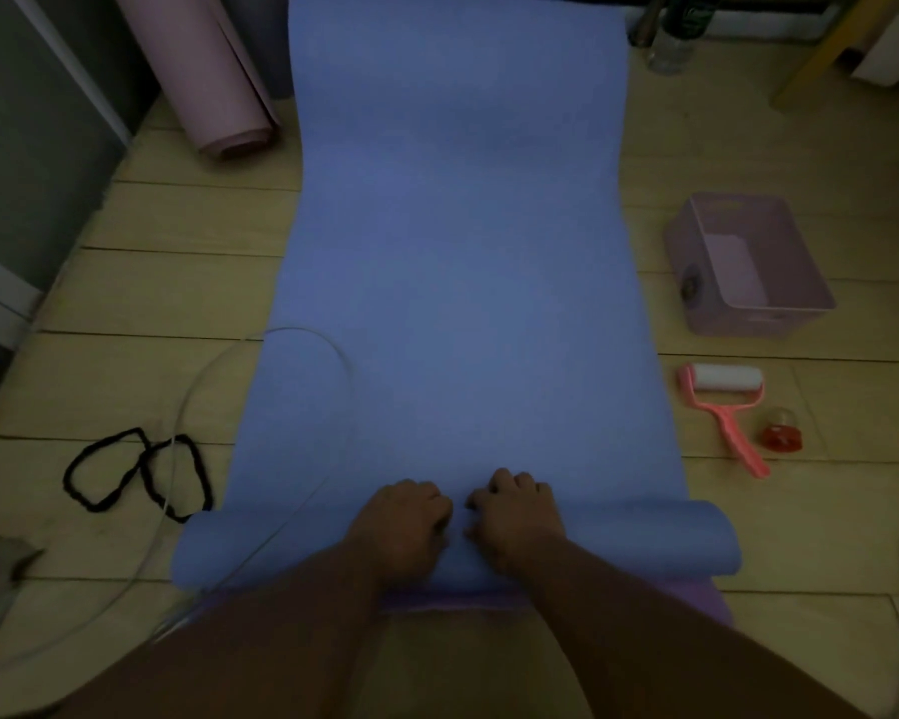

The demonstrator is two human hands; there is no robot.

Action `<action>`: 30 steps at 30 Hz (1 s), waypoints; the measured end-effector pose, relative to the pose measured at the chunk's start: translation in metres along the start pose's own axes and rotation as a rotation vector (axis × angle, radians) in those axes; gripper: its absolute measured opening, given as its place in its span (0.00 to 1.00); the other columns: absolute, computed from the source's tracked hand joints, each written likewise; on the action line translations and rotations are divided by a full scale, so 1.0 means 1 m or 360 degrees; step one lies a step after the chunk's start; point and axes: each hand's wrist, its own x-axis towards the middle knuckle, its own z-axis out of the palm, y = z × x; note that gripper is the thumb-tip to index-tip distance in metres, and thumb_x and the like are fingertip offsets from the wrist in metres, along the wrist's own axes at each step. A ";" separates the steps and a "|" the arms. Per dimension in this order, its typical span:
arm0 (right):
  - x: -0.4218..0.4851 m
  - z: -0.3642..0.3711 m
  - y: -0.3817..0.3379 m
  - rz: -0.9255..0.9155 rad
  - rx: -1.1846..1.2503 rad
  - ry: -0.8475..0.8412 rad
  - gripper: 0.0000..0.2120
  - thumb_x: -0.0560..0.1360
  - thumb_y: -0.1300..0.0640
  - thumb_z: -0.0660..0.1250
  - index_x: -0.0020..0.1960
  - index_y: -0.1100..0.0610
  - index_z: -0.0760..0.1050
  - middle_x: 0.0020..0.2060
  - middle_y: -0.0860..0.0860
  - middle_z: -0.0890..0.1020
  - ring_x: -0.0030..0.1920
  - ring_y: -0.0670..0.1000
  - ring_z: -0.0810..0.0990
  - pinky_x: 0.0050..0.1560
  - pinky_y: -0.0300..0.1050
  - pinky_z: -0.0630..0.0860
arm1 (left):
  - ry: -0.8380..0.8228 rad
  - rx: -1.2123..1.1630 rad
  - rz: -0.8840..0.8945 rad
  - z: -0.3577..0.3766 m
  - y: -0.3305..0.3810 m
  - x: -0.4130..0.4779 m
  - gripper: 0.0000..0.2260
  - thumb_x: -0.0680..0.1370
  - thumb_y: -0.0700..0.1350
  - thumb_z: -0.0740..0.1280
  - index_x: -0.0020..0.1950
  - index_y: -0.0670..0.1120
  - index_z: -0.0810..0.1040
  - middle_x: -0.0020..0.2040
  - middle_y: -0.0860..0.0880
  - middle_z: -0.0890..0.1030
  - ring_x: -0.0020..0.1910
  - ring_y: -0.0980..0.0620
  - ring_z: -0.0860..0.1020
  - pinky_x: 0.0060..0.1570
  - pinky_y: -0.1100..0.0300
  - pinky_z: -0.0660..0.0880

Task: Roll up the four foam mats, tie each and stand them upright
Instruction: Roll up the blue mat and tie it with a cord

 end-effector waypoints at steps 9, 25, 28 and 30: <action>0.003 -0.006 0.004 -0.0045 -0.0031 -0.0001 0.23 0.81 0.40 0.49 0.66 0.52 0.72 0.63 0.55 0.74 0.62 0.59 0.71 0.62 0.52 0.64 | -0.0202 0.0027 -0.0035 -0.004 -0.004 -0.001 0.24 0.69 0.59 0.70 0.60 0.49 0.71 0.58 0.48 0.77 0.55 0.45 0.76 0.53 0.55 0.67; 0.008 -0.039 0.011 -0.0146 -0.0002 -0.0219 0.20 0.73 0.49 0.68 0.64 0.49 0.73 0.63 0.53 0.78 0.63 0.56 0.76 0.62 0.48 0.72 | -0.0150 0.0308 -0.0075 -0.015 -0.013 0.004 0.31 0.65 0.62 0.69 0.64 0.52 0.69 0.53 0.48 0.79 0.50 0.44 0.79 0.50 0.51 0.73; 0.016 -0.042 0.010 -0.0145 0.0075 -0.0359 0.26 0.70 0.45 0.72 0.65 0.49 0.70 0.62 0.55 0.78 0.62 0.57 0.77 0.60 0.48 0.72 | -0.0418 0.0166 -0.0243 -0.027 -0.010 0.020 0.23 0.70 0.57 0.70 0.63 0.52 0.71 0.59 0.47 0.79 0.58 0.45 0.77 0.56 0.54 0.71; 0.017 -0.041 0.012 -0.0148 0.0180 -0.0426 0.33 0.68 0.43 0.74 0.67 0.49 0.65 0.62 0.56 0.78 0.61 0.58 0.77 0.58 0.48 0.72 | -0.0613 0.0125 -0.0282 -0.036 -0.011 0.029 0.24 0.70 0.54 0.72 0.63 0.51 0.74 0.62 0.47 0.78 0.61 0.45 0.76 0.57 0.55 0.72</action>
